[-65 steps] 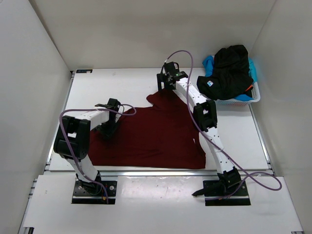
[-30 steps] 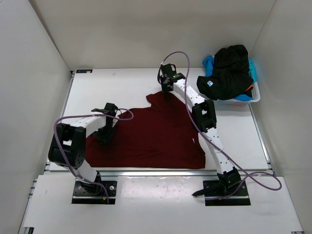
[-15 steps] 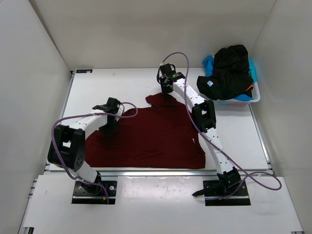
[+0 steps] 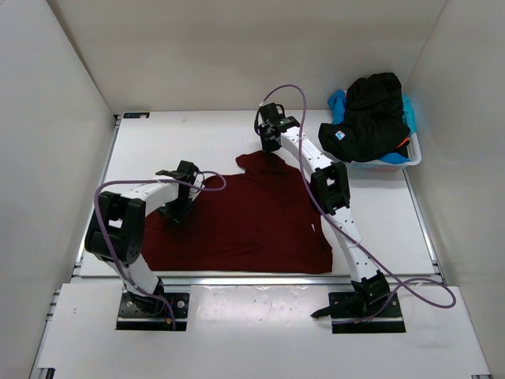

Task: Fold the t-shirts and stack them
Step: Grap the side of the flattened tshirt furthest away from the robot with both arms

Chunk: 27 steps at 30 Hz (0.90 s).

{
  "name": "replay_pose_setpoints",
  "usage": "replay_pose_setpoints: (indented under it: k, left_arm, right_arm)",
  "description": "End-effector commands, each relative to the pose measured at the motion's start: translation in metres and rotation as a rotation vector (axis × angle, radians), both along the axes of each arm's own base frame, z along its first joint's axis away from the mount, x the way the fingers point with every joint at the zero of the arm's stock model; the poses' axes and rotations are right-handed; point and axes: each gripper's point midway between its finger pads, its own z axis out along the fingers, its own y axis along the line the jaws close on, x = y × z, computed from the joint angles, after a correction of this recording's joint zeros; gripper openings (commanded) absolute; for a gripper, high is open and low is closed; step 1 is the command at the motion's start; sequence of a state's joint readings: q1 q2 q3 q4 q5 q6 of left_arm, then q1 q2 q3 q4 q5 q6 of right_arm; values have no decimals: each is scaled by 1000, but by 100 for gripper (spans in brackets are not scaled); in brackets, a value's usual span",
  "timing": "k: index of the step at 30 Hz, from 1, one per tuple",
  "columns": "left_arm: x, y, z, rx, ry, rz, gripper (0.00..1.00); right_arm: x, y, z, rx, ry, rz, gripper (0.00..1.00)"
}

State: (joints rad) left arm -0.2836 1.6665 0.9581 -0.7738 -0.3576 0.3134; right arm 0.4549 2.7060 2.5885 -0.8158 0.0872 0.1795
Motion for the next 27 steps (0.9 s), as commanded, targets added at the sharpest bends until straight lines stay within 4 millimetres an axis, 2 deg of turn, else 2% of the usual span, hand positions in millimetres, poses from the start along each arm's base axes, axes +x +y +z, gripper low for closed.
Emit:
replay_pose_setpoints:
  k: [1, 2, 3, 4, 5, 6, 9, 12, 13, 14, 15, 17, 18, 19, 20, 23, 27]
  left_arm:
    - [3, 2, -3, 0, -9, 18, 54]
    - [3, 4, -4, 10, -11, 33, 52]
    - [4, 6, -2, 16, -11, 38, 44]
    - [6, 6, -1, 13, -25, 47, 27]
    - [5, 6, -2, 11, -19, 48, 22]
    - [8, 6, 1, 9, -27, 47, 18]
    - [8, 7, 2, 10, -29, 52, 18]
    - [5, 6, 1, 1, -24, 47, 19]
    - [3, 6, 1, 3, -16, 46, 20]
    - [2, 5, 0, -11, -10, 48, 22]
    - [2, 4, 1, -15, -6, 48, 25]
    - [-3, -2, 2, -56, 6, 59, 44]
    - [-1, -1, 6, -58, -15, 64, 48]
    - [2, -3, 8, -69, -35, 63, 55]
    - [4, -2, 10, -58, -45, 55, 57]
    - [7, 2, 8, -21, -56, 43, 56]
    - [12, 7, 6, 3, -53, 47, 51]
  right_arm:
    - [6, 2, 54, 46, -74, 4, 0]
    - [6, 3, 52, 46, -75, 7, 0]
    - [6, 4, 54, 47, -80, 8, 0]
    - [7, 1, 53, 47, -75, 5, 0]
    - [5, 4, 51, 46, -72, 9, 0]
    - [5, 3, 48, 40, -68, 6, 0]
    - [6, 1, 51, 39, -75, 3, 0]
    - [8, -1, 58, 44, -86, 1, 0]
    - [6, -4, 54, 32, -71, 0, 1]
    - [8, -3, 58, 40, -84, -2, 0]
    - [6, -4, 53, 32, -72, -6, 0]
    - [9, -5, 59, 34, -87, -6, 0]
    - [7, 0, 61, 44, -88, 6, 0]
    - [7, -4, 55, 37, -74, 1, 0]
    - [6, 0, 60, 39, -83, 5, 0]
    - [6, -2, 54, 39, -71, 7, 0]
    - [7, -1, 61, 49, -85, 5, 0]
